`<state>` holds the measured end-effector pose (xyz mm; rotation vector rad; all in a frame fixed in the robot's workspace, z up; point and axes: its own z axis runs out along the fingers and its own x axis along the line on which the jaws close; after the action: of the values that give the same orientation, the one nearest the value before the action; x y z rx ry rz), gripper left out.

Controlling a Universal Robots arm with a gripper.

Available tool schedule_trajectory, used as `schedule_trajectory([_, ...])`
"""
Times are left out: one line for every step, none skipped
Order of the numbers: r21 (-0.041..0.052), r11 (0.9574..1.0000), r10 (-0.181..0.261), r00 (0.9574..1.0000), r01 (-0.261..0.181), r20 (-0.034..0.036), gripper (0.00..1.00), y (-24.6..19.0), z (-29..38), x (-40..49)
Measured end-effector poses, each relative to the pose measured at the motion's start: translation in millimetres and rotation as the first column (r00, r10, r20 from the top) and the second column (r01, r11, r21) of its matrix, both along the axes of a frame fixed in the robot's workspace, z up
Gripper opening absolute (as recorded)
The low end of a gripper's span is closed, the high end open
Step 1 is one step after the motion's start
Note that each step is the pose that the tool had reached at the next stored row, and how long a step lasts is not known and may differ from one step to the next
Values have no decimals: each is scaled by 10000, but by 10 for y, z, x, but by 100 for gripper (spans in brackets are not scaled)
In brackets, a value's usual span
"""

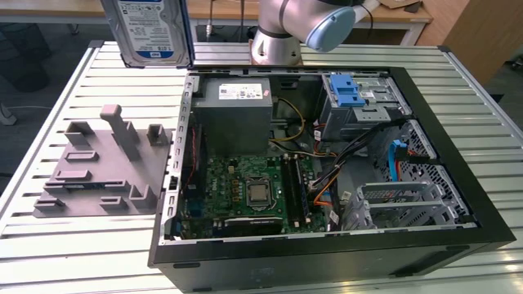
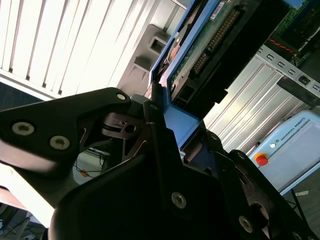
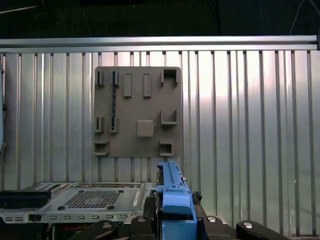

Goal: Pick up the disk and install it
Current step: 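Pick up the disk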

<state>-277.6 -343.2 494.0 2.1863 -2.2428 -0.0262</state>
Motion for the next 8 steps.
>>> schedule_trajectory([0,10000,0,10000,0,0,36,0,0,8])
schedule_trajectory([-1,10000,0,10000,0,-1,36,0,0,15])
schedule_trajectory([0,10000,1,10000,-1,0,36,0,0,23])
schedule_trajectory([0,10000,0,10000,0,0,36,0,0,32])
schedule_trajectory([0,10000,1,10000,-1,0,36,0,0,42])
schedule_trajectory([-1,10000,0,10000,0,-1,36,0,0,52])
schedule_trajectory([0,10000,0,10000,0,-1,36,0,0,62])
schedule_trajectory([-1,10000,1,10000,-1,-1,36,0,0,72])
